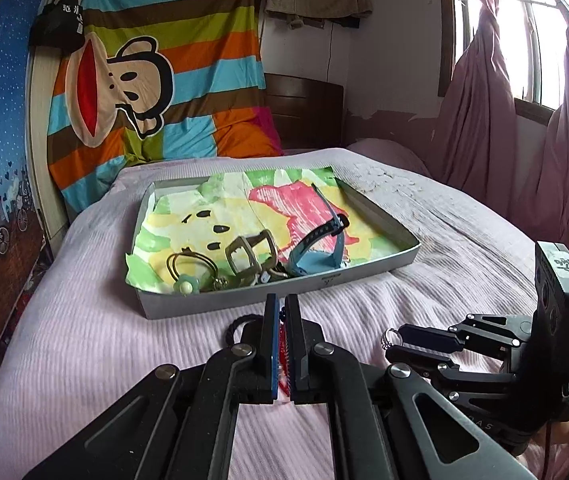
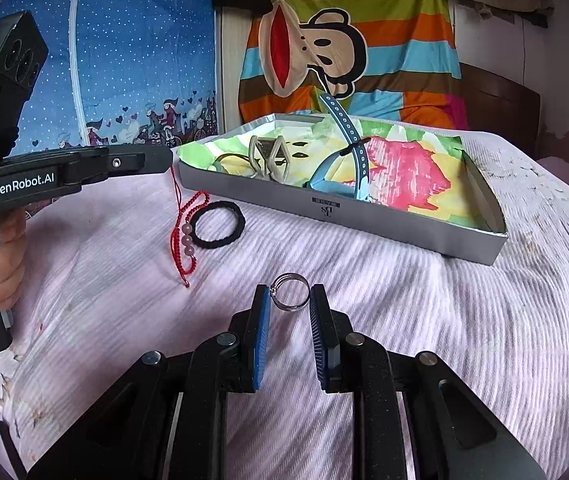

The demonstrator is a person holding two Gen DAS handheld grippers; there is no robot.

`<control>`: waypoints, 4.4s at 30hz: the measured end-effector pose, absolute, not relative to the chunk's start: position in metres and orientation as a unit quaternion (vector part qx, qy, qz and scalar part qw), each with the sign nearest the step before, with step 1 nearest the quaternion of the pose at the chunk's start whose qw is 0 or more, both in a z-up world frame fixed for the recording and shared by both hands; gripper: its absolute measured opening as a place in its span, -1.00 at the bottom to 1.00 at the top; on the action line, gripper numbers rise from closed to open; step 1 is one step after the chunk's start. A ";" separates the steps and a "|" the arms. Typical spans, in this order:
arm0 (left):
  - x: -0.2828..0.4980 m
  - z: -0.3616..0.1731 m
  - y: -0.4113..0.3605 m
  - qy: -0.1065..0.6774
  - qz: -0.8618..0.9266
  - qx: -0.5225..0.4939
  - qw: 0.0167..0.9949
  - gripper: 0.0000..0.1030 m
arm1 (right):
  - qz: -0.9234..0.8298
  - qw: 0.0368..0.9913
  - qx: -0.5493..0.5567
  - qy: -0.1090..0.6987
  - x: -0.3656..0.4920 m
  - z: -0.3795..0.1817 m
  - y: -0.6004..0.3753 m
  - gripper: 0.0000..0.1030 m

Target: Organize jewelry

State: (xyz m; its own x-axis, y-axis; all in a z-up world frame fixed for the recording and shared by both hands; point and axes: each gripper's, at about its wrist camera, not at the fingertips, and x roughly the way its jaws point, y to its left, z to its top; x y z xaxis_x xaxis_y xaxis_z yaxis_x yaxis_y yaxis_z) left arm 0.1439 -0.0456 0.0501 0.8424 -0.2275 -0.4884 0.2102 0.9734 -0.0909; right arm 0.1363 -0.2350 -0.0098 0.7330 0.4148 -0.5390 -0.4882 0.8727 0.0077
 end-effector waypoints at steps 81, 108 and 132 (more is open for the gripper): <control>0.106 0.022 0.006 0.197 0.012 -0.090 0.976 1.00 | 0.175 0.970 0.033 0.167 0.103 0.019 -0.258 0.97; 0.124 -0.006 -0.006 0.305 -0.036 -0.084 0.948 1.00 | 0.209 0.927 -0.052 0.307 0.127 -0.031 -0.229 0.35; 0.184 -0.022 -0.043 0.380 -0.085 -0.019 0.921 0.43 | 0.226 0.904 -0.061 0.359 0.156 -0.048 -0.218 -0.76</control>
State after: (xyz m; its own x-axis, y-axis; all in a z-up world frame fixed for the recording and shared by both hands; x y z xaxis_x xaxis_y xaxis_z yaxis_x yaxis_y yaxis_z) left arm 0.1839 -0.0430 -0.0223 0.6965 -0.1707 -0.6970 0.1416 0.9849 -0.0997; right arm 0.1558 -0.2177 -0.0483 0.6409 0.3640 -0.6758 -0.4517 0.8907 0.0514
